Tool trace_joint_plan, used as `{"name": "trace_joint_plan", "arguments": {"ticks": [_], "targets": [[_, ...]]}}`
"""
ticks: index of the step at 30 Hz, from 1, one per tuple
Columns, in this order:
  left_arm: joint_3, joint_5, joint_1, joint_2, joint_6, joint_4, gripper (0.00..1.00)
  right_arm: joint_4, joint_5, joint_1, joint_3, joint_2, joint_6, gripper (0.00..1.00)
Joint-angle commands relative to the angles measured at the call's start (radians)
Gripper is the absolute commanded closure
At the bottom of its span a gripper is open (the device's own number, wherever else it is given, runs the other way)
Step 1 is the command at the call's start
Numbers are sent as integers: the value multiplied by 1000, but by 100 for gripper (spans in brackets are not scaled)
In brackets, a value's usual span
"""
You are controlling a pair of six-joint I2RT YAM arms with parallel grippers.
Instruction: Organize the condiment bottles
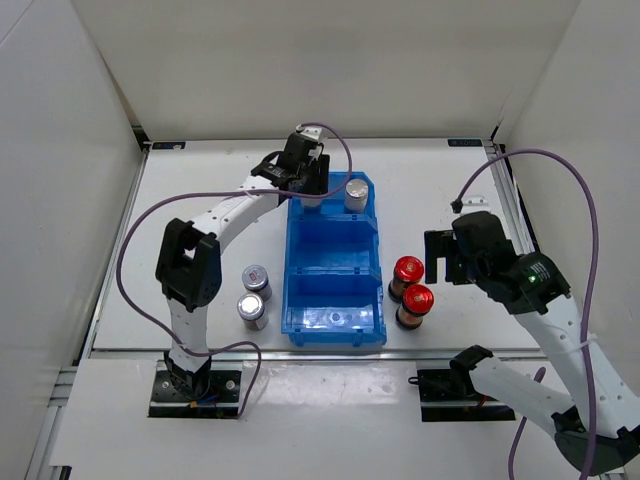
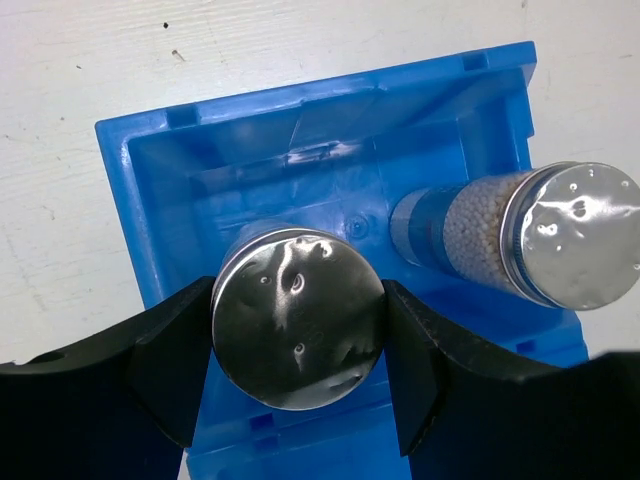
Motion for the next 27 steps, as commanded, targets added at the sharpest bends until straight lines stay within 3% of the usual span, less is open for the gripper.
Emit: {"name": "trace_joint_plan", "arguments": {"ticks": [1,6,8,11,12,14,15,21,24,27], "targets": [[-9,-31,-4,-63,-26,123,71,25,-19,3,-17,17,14,0],[-29,-40,-4,-45,-35,132,35,44,-19,3,-26,37,5,0],[-39,-40,-4,-45,-24,132,27,44,-19,3,-26,46,5,0],[-39,-60,-4,-45,-15,121,23,44,-19,12,-35,46,5,0],[-39,-60,-4,-45,-15,107,16,44,-19,12,-35,46,5,0],[-39,-78,-4,-54,-15,87,10,44,-19,12,-35,56,5,0],[-39,-78,-4,-71,-5,78,0,44,-19,12,-35,66,5,0],[-30,-111,37,-203,-4,-46,0,44,-10,12,-35,75,14,0],[-143,-210,48,-370,-14,-83,0,21,22,12,-26,102,60,0],[-338,-298,48,-563,12,-7,0,21,23,12,5,135,119,0]]}}
